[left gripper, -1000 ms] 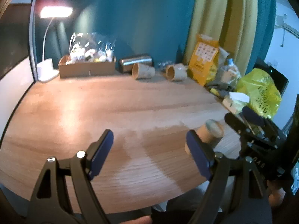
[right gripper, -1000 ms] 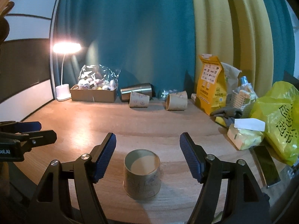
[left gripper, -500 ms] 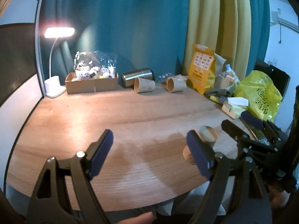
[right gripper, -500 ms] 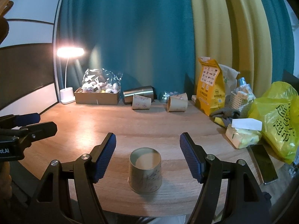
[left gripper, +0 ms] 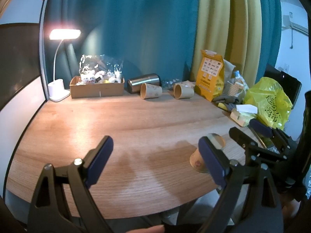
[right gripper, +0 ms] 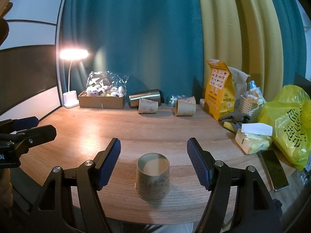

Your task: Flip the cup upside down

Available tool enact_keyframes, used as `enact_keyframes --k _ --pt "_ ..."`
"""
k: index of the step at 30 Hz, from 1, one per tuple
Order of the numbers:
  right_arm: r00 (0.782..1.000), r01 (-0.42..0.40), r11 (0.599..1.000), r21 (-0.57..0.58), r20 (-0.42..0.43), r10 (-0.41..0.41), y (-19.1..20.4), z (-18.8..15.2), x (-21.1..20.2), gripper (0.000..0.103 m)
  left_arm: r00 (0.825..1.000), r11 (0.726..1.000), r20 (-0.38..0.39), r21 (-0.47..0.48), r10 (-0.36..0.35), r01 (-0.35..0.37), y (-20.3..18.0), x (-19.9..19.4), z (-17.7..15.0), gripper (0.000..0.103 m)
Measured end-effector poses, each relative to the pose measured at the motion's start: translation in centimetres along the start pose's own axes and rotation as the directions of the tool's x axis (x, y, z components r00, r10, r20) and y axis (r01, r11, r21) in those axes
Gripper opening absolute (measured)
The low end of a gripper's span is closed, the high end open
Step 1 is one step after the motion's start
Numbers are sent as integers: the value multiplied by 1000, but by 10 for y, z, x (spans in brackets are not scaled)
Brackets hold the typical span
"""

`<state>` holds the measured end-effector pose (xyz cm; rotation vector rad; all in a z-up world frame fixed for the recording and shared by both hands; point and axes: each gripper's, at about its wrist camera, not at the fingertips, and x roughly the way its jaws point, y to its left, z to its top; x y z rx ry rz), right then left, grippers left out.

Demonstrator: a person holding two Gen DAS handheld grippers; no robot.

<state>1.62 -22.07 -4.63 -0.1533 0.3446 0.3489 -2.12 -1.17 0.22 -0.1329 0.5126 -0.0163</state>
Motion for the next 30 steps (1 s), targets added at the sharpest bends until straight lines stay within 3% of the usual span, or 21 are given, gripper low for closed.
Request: enact_keyframes --k 30 --pt "1000 0 1000 7 -19 0 1 -2 -2 74 1000 1000 10 5 11 -11 -1 1 1 91"
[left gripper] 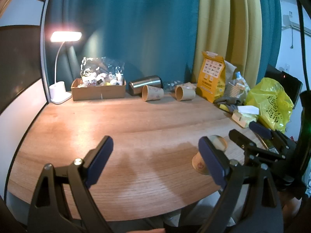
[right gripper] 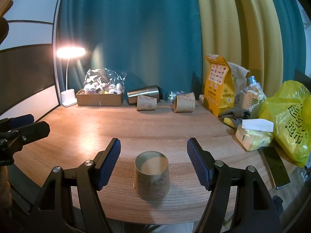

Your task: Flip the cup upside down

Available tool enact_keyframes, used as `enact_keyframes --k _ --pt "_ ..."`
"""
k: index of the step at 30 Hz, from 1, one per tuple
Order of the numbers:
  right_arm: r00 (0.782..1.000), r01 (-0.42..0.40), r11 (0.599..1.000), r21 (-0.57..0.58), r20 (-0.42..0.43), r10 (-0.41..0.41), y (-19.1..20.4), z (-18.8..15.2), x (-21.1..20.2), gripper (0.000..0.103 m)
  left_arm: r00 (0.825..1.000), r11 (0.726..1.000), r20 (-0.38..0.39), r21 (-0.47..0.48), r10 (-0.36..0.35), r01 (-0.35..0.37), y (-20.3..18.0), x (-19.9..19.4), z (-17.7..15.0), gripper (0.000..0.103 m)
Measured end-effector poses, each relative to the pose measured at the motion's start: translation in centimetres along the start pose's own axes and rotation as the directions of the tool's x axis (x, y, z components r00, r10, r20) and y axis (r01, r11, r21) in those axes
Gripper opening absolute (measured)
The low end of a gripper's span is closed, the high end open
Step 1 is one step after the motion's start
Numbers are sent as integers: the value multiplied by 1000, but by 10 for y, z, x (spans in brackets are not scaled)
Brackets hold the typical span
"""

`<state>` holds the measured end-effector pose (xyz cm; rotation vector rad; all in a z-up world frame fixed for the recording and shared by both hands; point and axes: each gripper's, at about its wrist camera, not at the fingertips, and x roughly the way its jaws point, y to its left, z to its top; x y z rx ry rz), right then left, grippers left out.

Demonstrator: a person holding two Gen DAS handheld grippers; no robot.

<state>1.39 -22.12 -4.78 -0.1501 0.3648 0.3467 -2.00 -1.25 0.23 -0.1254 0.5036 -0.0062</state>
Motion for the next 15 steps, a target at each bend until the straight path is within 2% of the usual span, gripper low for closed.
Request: enact_keyframes --k 15 --pt "1000 -2 1000 5 -1 2 -1 -1 0 74 1000 1000 10 -6 0 0 3 -3 -2 91"
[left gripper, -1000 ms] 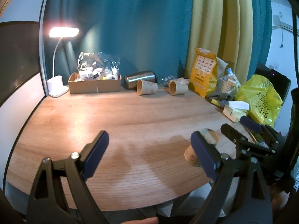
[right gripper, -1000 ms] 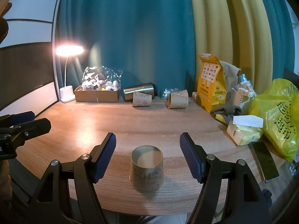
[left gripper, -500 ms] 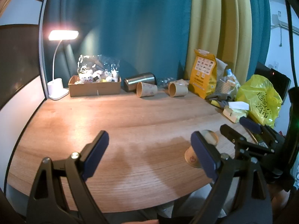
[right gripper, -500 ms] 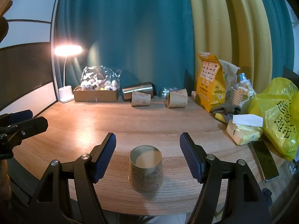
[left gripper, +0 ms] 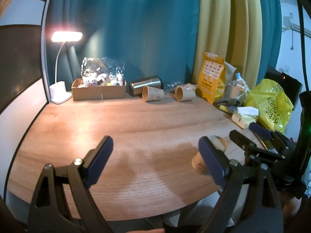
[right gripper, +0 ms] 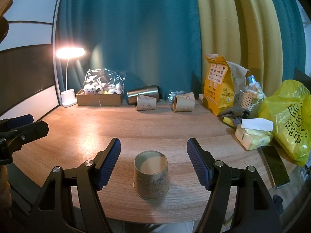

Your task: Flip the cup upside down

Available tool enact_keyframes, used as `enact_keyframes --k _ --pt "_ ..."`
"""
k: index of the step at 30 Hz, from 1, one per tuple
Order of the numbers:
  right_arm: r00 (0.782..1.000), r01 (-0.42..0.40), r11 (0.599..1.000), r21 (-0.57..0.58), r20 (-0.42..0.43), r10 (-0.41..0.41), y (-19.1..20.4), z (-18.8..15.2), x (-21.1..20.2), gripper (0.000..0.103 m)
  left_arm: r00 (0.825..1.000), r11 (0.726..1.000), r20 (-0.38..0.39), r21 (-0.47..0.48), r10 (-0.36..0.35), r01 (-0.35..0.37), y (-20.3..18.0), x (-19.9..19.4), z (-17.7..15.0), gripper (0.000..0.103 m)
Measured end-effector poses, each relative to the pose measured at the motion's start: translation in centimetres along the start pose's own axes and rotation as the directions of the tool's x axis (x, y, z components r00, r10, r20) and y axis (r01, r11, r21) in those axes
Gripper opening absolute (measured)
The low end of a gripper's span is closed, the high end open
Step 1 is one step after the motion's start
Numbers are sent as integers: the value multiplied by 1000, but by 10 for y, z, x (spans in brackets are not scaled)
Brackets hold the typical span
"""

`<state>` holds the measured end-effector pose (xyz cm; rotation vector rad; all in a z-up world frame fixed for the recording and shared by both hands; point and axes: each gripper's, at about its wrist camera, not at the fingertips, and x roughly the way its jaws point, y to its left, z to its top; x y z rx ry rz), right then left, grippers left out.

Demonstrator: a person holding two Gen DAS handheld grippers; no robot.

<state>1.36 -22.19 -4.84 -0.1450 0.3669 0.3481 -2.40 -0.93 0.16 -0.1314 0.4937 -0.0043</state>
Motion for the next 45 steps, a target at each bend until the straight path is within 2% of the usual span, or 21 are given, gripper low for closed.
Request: enact_keyframes --k 45 --pt "1000 -1 1000 -1 -4 1 -1 0 -1 74 1000 1000 -3 -7 4 -4 3 -2 -3 91"
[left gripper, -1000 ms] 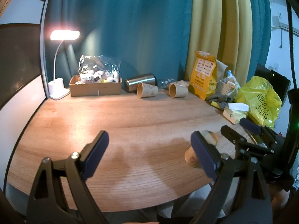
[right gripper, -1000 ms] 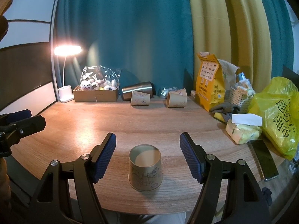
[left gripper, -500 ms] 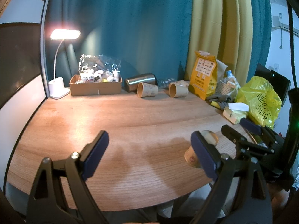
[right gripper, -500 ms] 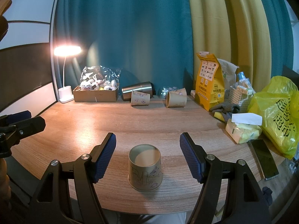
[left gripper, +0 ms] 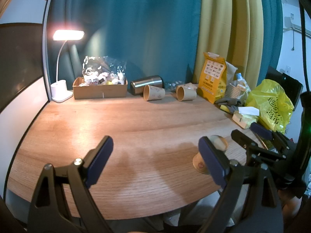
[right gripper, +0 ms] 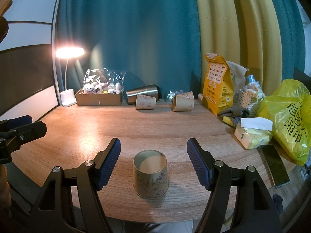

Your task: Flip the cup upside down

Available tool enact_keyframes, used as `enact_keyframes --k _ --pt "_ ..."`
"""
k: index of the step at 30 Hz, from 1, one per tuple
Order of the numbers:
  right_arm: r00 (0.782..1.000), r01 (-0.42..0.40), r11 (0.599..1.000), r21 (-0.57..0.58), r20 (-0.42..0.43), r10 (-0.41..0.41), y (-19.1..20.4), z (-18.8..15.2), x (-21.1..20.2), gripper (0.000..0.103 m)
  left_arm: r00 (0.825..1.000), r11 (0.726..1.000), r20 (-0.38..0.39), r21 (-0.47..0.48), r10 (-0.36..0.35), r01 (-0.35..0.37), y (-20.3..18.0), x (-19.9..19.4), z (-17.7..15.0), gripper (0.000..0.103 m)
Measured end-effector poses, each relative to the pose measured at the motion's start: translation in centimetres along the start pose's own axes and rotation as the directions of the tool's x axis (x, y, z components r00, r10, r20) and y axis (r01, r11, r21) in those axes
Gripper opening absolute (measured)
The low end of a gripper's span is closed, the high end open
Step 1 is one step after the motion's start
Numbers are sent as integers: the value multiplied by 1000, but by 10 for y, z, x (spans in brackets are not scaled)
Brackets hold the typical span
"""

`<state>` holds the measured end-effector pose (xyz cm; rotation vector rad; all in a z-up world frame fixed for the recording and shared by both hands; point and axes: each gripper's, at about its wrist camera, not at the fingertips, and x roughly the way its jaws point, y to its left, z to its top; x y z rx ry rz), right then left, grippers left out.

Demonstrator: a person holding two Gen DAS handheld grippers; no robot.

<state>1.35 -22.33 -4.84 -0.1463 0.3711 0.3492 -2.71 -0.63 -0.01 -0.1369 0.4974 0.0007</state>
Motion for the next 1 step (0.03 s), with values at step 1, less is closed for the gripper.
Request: enact_keyframes --k 1 --pt "1000 0 1000 1 0 0 -1 -2 0 74 1000 1000 -1 -1 -1 1 0 0 0 91"
